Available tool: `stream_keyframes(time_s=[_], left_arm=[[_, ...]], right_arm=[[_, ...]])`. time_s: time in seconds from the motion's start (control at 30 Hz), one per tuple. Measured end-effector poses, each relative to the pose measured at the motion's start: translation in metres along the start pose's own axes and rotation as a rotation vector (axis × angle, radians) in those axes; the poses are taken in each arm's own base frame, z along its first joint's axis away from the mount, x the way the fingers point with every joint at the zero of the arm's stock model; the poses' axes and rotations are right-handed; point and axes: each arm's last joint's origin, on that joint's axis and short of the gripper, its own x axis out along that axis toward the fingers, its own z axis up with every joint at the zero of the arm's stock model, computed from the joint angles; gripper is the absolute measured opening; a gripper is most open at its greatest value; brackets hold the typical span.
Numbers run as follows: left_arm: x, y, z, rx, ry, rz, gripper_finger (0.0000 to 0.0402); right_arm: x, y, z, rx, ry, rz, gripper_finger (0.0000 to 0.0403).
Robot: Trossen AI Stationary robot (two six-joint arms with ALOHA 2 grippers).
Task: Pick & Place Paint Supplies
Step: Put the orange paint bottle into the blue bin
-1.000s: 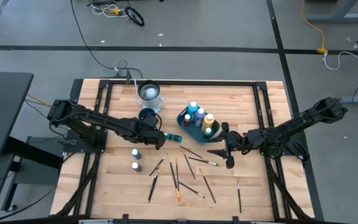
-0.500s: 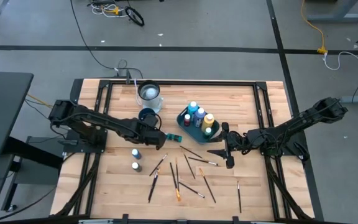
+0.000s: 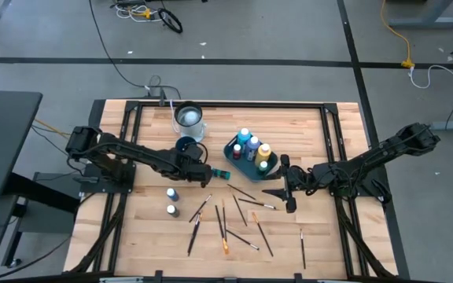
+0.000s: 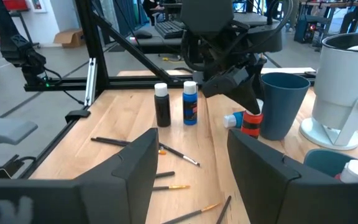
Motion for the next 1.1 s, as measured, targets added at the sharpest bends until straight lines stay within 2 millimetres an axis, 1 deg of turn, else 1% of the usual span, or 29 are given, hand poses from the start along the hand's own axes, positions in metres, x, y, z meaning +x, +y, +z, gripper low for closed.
stream_keyframes(time_s=[0.1, 0.23, 0.43, 0.53, 0.6, 0.7, 0.8, 0.97, 1.03, 1.1], left_arm=[[0.000, 0.000, 0.000, 0.009, 0.005, -0.005, 0.0159], [0.000, 0.000, 0.000, 0.006, 0.020, -0.015, 0.0131], [0.000, -0.001, 0.001, 0.044, 0.011, -0.025, 0.0129], [-0.002, -0.008, 0.002, 0.080, 0.003, -0.088, 0.0134], [-0.006, -0.014, 0.004, 0.107, -0.017, -0.133, 0.0132], [-0.018, -0.025, 0.012, 0.120, -0.072, -0.199, 0.0129], [-0.033, -0.034, 0.021, 0.160, -0.132, -0.226, 0.0129], [-0.058, -0.045, 0.043, 0.211, -0.263, -0.259, 0.0129], [-0.059, -0.048, 0.051, 0.224, -0.306, -0.279, 0.0129], [-0.057, -0.047, 0.057, 0.233, -0.319, -0.292, 0.0129]], right_arm=[[0.000, 0.000, 0.000, 0.000, -0.001, 0.000, 0.0194], [0.000, 0.000, 0.000, 0.000, 0.000, 0.000, 0.0194], [0.000, 0.000, 0.000, 0.000, -0.001, 0.000, 0.0194], [0.000, 0.000, 0.000, 0.000, -0.001, 0.000, 0.0194], [0.000, 0.000, 0.000, 0.000, -0.001, 0.000, 0.0194], [0.000, 0.000, 0.000, 0.000, -0.001, 0.000, 0.0194], [0.000, 0.000, 0.000, 0.000, -0.001, 0.000, 0.0194], [0.000, 0.000, 0.000, 0.000, -0.001, -0.001, 0.0194], [0.000, 0.000, 0.000, 0.000, -0.001, 0.000, 0.0194], [0.000, 0.000, 0.000, 0.000, -0.001, 0.000, 0.0194]])
